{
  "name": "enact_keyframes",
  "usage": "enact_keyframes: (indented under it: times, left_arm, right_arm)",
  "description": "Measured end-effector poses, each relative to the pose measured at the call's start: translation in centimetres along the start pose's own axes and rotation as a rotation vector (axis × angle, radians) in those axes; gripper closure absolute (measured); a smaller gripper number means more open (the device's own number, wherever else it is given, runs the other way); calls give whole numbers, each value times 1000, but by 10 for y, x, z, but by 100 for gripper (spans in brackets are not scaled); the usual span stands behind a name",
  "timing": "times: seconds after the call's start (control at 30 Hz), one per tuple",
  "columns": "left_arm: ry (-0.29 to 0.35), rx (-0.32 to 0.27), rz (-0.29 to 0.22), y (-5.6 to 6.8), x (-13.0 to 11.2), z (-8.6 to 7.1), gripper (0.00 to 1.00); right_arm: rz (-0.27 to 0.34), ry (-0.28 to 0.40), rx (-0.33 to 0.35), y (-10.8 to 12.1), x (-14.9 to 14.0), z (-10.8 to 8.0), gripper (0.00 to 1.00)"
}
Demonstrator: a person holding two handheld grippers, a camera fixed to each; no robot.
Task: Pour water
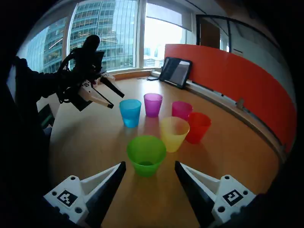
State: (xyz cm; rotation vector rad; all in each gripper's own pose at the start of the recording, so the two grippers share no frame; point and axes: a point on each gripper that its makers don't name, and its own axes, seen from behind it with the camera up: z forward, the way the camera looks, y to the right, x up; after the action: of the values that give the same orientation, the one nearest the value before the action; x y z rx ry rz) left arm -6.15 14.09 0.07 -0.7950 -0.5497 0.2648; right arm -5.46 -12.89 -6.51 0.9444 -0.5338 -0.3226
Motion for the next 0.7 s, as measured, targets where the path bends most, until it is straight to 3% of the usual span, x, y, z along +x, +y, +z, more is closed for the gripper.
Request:
enact_keyframes:
  times: [0.7]
  left_arm:
    - [-26, -35, -2, 7, -1, 40, 4]
  right_arm:
    - [10, -39, 27, -9, -10, 41, 0]
